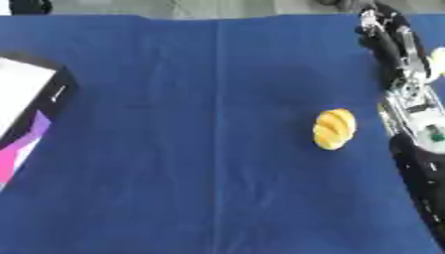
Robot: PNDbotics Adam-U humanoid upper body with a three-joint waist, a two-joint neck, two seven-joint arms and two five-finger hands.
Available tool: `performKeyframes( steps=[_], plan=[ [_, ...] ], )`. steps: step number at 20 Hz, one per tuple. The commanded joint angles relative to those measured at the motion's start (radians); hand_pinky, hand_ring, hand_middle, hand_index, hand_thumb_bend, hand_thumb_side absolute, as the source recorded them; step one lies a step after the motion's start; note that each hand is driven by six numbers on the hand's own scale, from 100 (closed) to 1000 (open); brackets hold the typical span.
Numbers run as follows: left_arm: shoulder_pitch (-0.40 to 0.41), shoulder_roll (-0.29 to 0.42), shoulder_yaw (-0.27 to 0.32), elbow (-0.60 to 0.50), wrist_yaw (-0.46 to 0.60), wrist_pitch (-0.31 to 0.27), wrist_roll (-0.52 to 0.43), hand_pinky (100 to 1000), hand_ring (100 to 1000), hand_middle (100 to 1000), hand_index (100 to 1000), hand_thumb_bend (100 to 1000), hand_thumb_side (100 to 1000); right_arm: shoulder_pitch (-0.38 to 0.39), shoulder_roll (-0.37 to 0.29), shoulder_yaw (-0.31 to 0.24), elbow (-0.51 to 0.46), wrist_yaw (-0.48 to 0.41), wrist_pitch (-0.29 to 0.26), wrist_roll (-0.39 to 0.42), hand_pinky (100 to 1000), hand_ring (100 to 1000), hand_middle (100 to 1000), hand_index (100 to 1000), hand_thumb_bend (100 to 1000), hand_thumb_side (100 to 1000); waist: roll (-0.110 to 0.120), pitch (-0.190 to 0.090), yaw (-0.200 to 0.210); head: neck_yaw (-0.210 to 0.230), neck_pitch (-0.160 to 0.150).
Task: Pick up the objects with one hand, pass them to the other hand, and then place them into the box on the other side of the table.
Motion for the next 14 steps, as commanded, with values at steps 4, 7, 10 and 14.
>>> performKeyframes(
  steps=[4,7,10,14],
  plan=[
    [-0.006,0.032,0.008,-0.029,0.002,0.001,0.003,855,792,807,849,601,691,-0.008,-0.041,-0.005,-0.011,-0.004,0.003,0.005,868,792,774,908,100,557,-0.001,-0.03,0.001,-0.013,0.0],
    [-0.005,0.032,0.008,-0.03,0.002,0.001,0.003,855,791,807,848,600,690,-0.008,-0.043,-0.005,-0.012,-0.005,0.004,0.014,871,793,776,910,100,565,-0.001,-0.031,0.001,-0.018,-0.001],
    [-0.004,0.033,0.007,-0.033,0.002,0.001,0.003,855,791,806,847,600,689,-0.007,-0.049,-0.003,-0.011,-0.003,0.007,0.025,874,794,773,911,100,575,0.0,-0.032,0.001,-0.028,-0.001],
    [0.003,0.036,0.006,-0.043,0.0,0.002,0.002,855,791,806,847,600,689,-0.011,-0.09,0.008,-0.011,0.011,0.038,0.077,880,803,777,925,100,576,-0.001,-0.034,0.0,-0.038,0.003]
  ],
)
